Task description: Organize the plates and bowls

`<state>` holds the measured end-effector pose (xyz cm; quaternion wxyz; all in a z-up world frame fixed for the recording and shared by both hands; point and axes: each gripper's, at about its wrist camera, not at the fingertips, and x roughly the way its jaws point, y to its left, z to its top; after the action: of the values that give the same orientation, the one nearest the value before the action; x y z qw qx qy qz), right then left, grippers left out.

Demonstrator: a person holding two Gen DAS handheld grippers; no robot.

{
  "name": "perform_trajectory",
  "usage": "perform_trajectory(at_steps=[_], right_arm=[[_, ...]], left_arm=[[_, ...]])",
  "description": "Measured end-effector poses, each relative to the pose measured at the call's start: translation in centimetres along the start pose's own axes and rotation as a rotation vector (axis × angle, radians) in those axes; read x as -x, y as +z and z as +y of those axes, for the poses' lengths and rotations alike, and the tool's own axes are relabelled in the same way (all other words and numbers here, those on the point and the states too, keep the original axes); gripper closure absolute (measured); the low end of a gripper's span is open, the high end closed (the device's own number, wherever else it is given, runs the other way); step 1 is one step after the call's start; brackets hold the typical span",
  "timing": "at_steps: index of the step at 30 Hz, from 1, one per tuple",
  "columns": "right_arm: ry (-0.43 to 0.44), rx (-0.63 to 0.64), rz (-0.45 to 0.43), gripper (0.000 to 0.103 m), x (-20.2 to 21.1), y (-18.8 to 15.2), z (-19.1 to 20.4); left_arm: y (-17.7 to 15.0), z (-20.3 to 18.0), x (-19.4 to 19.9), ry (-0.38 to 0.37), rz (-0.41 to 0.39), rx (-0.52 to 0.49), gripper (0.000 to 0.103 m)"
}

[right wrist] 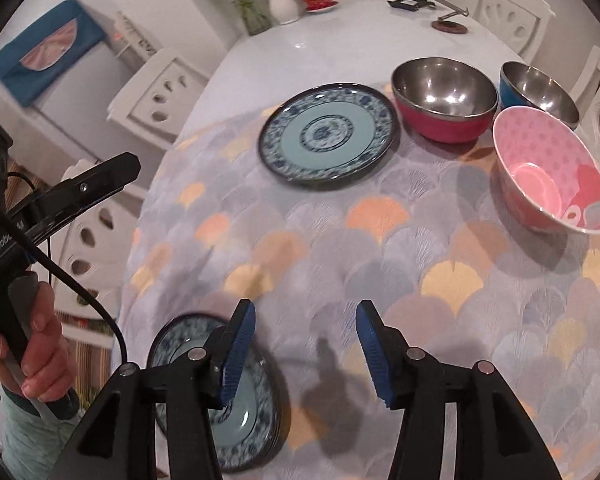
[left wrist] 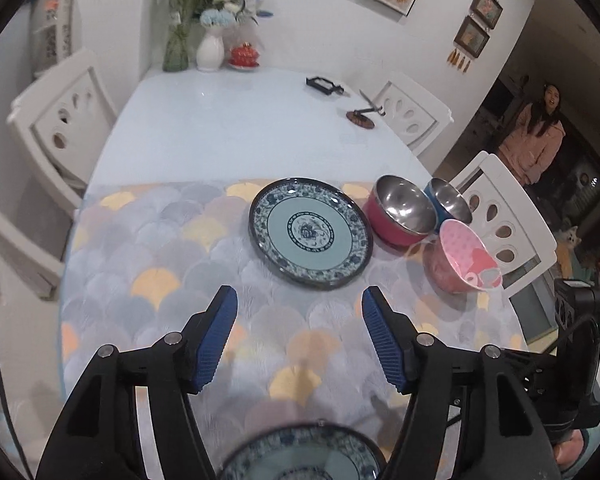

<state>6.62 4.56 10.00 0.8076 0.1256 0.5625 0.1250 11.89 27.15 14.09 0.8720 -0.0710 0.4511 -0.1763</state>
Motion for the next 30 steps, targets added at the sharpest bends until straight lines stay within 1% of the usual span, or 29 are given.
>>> perform_trajectory(at_steps=[2, 7, 9, 13, 17, 19, 22, 25, 26, 28, 30], right_arm=[[-0.01, -0.013, 0.006, 0.053, -1.0, 1.2, -0.4], [-0.04, -0.055, 0.014, 0.053, -4.4, 4.8, -1.5], [-0.042, -0.093, 0.019, 0.053, -5.7, 6.1, -2.2], [-0.029, -0.18, 0.06, 0.053, -8.3, 8.2, -4.1], [-0.028, -0.208, 0.067, 0.053, -9.8, 9.9, -5.2], [-0.004, -0.232, 0.064, 0.052, -10.4, 10.5, -5.8], [0.018, -0.274, 0.04, 0.052, -11.1, 11.2, -6.7], [0.017, -0.26, 0.021, 0.052, -11.6, 12.2, -7.1], [0.016, -0.257, 0.015, 0.052, -11.6, 12.4, -7.1], [0.006, -0.248, 0.0, 0.052, -11.7, 12.6, -7.0], [-0.019, -0.224, -0.009, 0.052, -12.0, 12.7, -6.5]], left_arm=[[1.4, 1.2, -2.4, 0.003, 0.043, 0.024, 0.04], [3.7, 4.1, -7.6, 0.001, 0.117, 0.066, 0.04], [4.2, 5.0, -9.3, -0.009, 0.144, 0.09, 0.04], [4.4, 6.4, -11.9, -0.019, 0.184, 0.12, 0.04], [4.7, 7.6, -13.9, -0.022, 0.204, 0.159, 0.04], [5.0, 8.1, -14.7, -0.044, 0.207, 0.196, 0.04], [5.5, 9.4, -15.2, -0.095, 0.188, 0.276, 0.04], [6.4, 10.2, -16.1, -0.131, 0.185, 0.32, 0.042], [6.6, 10.2, -16.6, -0.147, 0.191, 0.325, 0.042], [6.9, 9.5, -17.7, -0.179, 0.211, 0.312, 0.046], [7.0, 8.3, -19.1, -0.183, 0.242, 0.273, 0.054]])
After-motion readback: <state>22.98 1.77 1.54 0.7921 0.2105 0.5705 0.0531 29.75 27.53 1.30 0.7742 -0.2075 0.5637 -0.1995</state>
